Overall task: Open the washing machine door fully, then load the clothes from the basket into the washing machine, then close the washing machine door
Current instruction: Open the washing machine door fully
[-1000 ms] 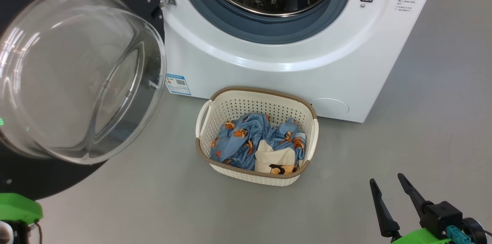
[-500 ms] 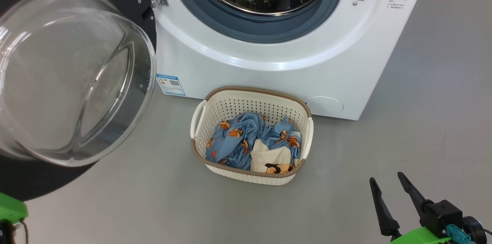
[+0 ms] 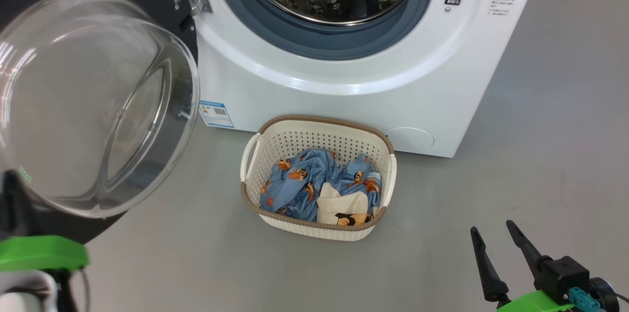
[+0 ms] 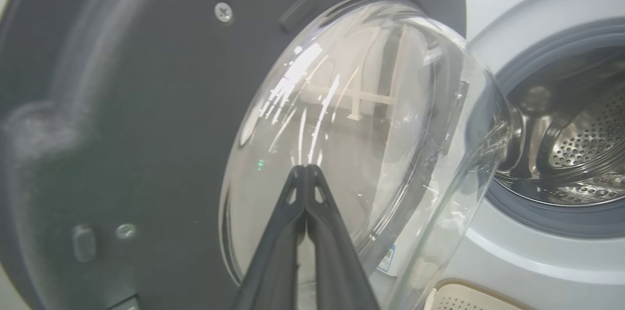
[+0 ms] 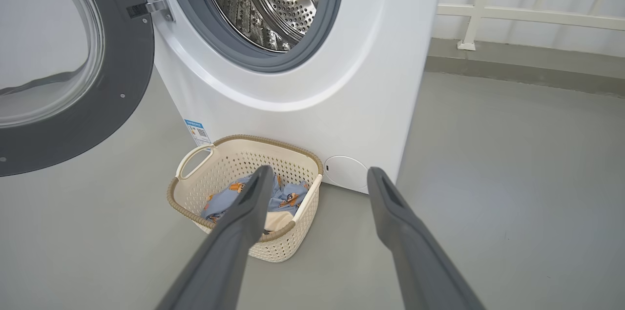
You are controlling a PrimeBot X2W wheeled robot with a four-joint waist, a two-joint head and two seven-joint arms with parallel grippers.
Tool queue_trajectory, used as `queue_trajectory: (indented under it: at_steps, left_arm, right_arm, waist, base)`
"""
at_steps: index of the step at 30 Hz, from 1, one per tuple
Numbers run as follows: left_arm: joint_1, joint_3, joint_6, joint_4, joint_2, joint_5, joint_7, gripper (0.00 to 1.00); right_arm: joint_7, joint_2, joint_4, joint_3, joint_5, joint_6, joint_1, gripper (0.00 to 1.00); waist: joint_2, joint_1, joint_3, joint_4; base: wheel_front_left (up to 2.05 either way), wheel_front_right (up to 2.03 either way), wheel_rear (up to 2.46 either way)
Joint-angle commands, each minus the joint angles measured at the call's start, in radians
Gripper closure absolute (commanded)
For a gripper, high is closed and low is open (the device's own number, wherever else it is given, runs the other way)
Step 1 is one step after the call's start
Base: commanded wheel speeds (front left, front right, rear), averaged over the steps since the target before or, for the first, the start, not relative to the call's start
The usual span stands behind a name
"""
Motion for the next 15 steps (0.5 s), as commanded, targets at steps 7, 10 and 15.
queue_trajectory:
  at_steps: [7, 10, 15]
  left_arm:
    - [0.062, -0.051, -0.023, -0.143, -0.028, 0.034, -0.006, 1.00]
    - [0.099, -0.109, -0.034, -0.182, -0.040, 0.046, -0.006, 1.00]
    - [0.158, -0.187, -0.045, -0.215, -0.050, 0.041, -0.006, 1.00]
  right_arm:
    - [-0.008, 0.001, -0.023, 0.025, 0.025, 0.002, -0.023, 0.00]
    - [-0.008, 0.003, -0.023, 0.024, 0.026, 0.002, -0.019, 0.00]
    - [-0.008, 0.006, -0.016, 0.029, 0.028, 0.002, -0.014, 0.00]
  waist:
    - [-0.0001, 0.0000, -0.012, -0.025]
    - [-0.0001, 0.0000, -0.017, -0.034]
    - [-0.0001, 0.0000, -0.032, -0.056]
  base:
    - [0.00, 0.00, 0.00]
    - [0.00, 0.00, 0.00]
    - [0.00, 0.00, 0.00]
